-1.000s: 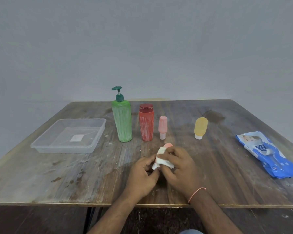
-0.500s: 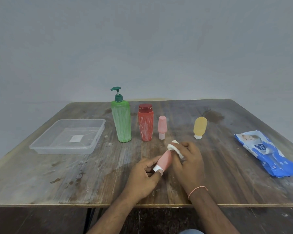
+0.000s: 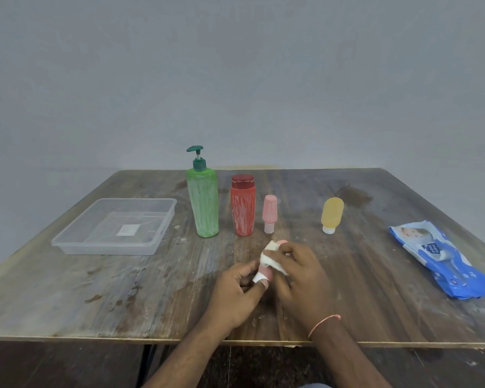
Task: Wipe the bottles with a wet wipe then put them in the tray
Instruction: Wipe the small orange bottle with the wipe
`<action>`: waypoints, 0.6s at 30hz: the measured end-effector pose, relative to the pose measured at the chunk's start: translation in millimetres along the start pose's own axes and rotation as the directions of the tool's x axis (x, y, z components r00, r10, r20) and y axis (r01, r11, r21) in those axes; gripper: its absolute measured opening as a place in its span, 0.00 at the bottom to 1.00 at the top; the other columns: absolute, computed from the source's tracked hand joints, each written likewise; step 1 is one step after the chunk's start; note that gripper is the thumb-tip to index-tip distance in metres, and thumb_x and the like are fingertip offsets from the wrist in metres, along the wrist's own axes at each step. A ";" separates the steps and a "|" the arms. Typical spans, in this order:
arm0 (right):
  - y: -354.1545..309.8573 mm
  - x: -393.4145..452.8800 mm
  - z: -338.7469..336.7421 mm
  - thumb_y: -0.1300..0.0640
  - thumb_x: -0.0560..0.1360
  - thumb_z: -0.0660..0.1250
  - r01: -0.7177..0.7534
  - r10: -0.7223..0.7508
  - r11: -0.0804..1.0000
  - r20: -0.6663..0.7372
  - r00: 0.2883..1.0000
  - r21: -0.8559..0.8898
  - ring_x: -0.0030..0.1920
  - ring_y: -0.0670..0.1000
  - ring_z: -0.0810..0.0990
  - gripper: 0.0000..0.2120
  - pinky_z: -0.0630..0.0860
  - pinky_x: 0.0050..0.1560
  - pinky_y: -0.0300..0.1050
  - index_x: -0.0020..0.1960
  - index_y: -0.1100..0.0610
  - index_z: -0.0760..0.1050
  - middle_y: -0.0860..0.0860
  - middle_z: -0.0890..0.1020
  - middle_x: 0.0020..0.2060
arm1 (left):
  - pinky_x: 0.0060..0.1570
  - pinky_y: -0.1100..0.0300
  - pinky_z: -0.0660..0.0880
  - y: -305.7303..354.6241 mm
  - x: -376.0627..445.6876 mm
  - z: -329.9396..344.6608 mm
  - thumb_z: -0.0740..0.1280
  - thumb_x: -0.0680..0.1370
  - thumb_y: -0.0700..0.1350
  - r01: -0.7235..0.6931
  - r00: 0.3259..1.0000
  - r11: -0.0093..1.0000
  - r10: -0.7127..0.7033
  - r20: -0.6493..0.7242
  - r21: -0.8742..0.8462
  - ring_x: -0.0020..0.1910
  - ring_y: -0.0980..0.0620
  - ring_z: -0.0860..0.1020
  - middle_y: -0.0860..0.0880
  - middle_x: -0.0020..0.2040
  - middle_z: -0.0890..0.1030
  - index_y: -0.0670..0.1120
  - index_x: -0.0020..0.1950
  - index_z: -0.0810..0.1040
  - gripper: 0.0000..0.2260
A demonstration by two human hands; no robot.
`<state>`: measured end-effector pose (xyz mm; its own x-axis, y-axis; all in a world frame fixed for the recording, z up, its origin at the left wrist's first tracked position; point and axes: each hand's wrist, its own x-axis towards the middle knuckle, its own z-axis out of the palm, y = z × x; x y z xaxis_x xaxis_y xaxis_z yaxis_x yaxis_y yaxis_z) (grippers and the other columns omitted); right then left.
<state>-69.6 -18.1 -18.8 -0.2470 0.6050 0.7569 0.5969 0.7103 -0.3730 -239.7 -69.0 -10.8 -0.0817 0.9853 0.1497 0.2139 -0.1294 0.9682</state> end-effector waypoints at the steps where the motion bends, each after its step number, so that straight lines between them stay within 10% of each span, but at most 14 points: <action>1: 3.3 0.9 0.5 0.60 0.78 0.72 -0.056 0.057 0.998 -0.043 0.997 0.023 0.55 0.50 0.79 0.17 0.79 0.51 0.46 0.65 0.49 0.85 0.47 0.79 0.57 | 0.63 0.51 0.82 1.0 -0.7 -0.2 0.73 0.81 0.40 0.005 1.000 1.000 -0.005 0.009 -0.004 0.60 0.55 0.85 0.52 0.62 0.86 0.58 0.70 0.82 0.20; 11: 12.1 10.5 -2.5 0.53 0.80 0.74 -0.478 0.556 0.768 -0.073 0.828 0.427 0.43 0.43 0.83 0.03 0.76 0.40 0.32 0.51 0.50 0.87 0.45 0.86 0.41 | 0.60 0.60 0.81 5.6 -3.0 -2.6 0.73 0.80 0.35 0.002 1.000 0.998 -0.002 -0.011 -0.063 0.62 0.59 0.83 0.58 0.63 0.85 0.60 0.69 0.80 0.24; 18: 8.5 4.7 0.1 0.45 0.76 0.77 -0.479 0.476 0.766 0.123 0.871 0.428 0.40 0.45 0.86 0.08 0.79 0.36 0.39 0.48 0.49 0.89 0.41 0.88 0.39 | 0.54 0.64 0.80 5.9 -1.4 -1.4 0.73 0.81 0.36 0.013 0.996 0.989 -0.027 -0.091 -0.147 0.56 0.57 0.86 0.57 0.55 0.89 0.57 0.66 0.81 0.20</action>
<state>-65.8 -9.2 -18.4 -0.0248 0.9090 0.4161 0.2488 0.4087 -0.8781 -239.7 -71.3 -5.0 -0.1753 0.9743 0.1412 0.0675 -0.1312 0.9891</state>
